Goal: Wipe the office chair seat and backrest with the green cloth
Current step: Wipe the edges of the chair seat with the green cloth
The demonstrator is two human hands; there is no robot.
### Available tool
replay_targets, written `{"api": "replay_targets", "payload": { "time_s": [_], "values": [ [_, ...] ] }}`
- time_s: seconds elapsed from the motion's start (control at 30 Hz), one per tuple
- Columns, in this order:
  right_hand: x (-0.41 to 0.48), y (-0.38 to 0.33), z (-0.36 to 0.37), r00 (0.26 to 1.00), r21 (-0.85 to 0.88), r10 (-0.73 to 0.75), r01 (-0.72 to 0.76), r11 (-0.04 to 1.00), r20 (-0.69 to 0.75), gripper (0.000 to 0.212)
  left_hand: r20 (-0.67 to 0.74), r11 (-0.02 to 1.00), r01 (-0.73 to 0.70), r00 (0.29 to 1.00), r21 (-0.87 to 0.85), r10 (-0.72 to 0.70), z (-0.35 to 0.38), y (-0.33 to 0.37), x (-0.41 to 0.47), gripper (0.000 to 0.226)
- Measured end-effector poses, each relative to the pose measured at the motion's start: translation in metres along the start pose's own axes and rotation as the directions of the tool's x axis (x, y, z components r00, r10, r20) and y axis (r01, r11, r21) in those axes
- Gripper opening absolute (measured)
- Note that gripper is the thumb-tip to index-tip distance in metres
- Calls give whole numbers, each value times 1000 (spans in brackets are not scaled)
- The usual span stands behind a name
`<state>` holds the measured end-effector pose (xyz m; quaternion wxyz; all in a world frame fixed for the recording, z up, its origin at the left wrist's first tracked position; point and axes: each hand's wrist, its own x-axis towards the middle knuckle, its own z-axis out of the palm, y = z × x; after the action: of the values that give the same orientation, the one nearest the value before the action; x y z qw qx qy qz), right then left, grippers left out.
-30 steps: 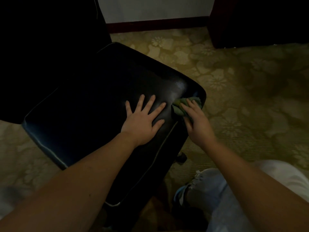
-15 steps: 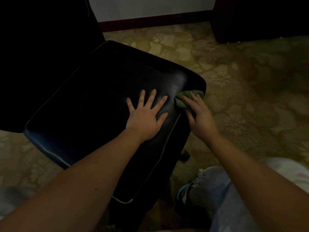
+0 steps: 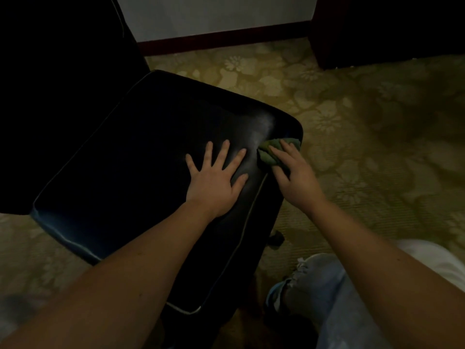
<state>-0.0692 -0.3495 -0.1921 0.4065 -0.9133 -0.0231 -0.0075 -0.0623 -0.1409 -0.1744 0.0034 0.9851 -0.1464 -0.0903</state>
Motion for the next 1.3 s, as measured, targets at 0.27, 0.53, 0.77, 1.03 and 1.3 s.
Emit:
{"api": "replay_targets", "payload": {
  "time_s": [0.27,0.53,0.77,1.03,1.3],
  "values": [
    [-5,-1,6,999,27,-40,41,999,-22,39,-8,1000,13,1000,5,-13,2,0,3,61],
    [4,-3,7,994,124,40,-27,992,-104,33,-15,1000,29,999,-6,-29,3,1,6,61],
    [-11,-4,8,999,94,-33,37,995,-42,31,-17,999,30,999,11,-30,3,2,6,62],
    [4,-4,7,994,144,45,-31,989,-98,34,-16,1000,28,999,-2,-28,2,2,6,61],
    [-7,-3,7,1000,124,-8,11,992,-23,36,18,999,28,999,-15,-28,-1,2,6,61]
  ]
}}
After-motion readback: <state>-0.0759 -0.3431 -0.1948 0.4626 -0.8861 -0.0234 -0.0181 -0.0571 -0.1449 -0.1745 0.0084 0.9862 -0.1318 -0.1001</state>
